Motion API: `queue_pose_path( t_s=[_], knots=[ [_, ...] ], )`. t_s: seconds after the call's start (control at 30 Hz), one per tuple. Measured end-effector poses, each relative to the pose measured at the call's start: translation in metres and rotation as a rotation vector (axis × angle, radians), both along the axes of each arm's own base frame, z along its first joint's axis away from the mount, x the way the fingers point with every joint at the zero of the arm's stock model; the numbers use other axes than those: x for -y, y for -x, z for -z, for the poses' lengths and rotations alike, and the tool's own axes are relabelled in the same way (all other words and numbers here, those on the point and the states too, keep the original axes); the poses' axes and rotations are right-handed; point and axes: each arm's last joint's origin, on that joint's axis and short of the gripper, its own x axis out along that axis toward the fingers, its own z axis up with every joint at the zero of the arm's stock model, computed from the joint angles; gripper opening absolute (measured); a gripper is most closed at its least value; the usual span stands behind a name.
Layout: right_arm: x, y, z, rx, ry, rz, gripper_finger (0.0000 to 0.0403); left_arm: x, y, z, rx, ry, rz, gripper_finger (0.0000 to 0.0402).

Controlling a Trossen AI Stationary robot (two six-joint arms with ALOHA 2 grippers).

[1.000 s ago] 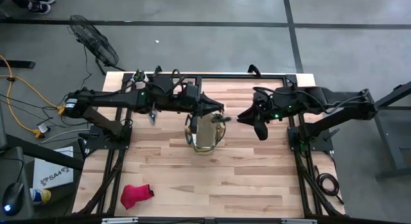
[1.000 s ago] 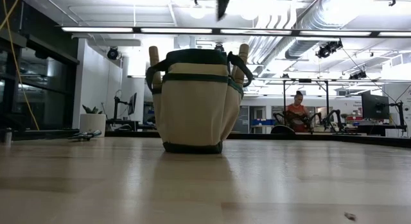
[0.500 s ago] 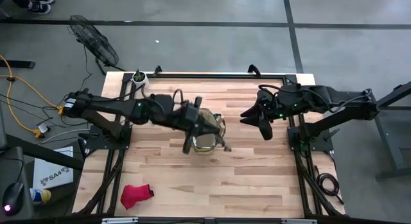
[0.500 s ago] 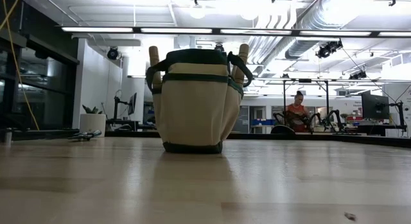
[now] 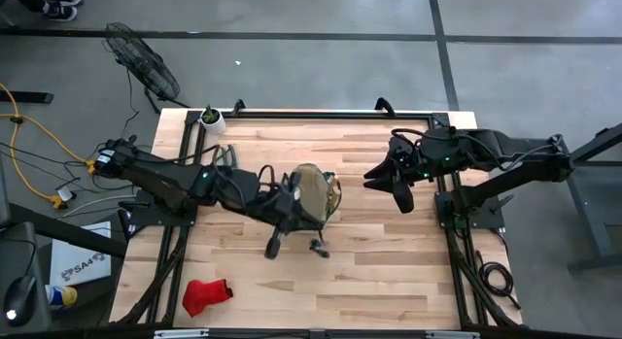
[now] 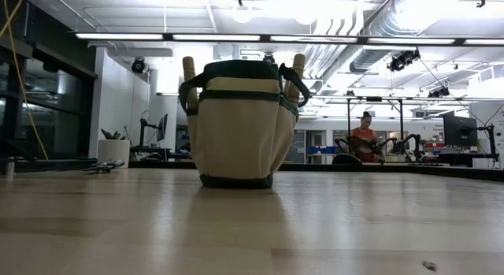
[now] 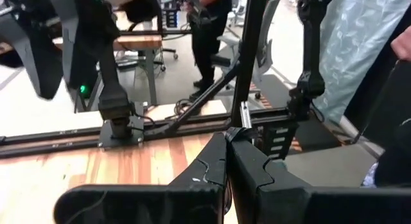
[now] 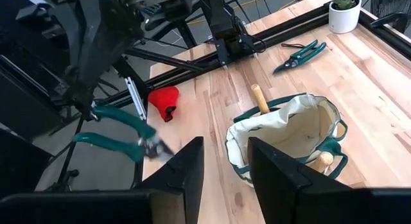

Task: Pick & Place Garden tools in Gardening bag
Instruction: Put the right shear scissors into the gardening bag

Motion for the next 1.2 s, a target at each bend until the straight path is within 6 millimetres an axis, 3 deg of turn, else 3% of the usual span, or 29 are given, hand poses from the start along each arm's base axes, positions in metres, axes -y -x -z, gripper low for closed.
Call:
queue_pose_path(
  t_s=[0.33, 1.2],
  knots=[
    [0.000, -0.001, -0.003, 0.027, -0.062, 0.034, 0.0111, 0.001, 0.002, 0.009, -0.093, -0.016, -0.022, 0.0000],
    [0.003, -0.002, -0.006, 0.065, -0.033, 0.133, 0.0111, -0.009, 0.006, 0.036, -0.332, -0.064, -0.305, 0.0000]
  ],
)
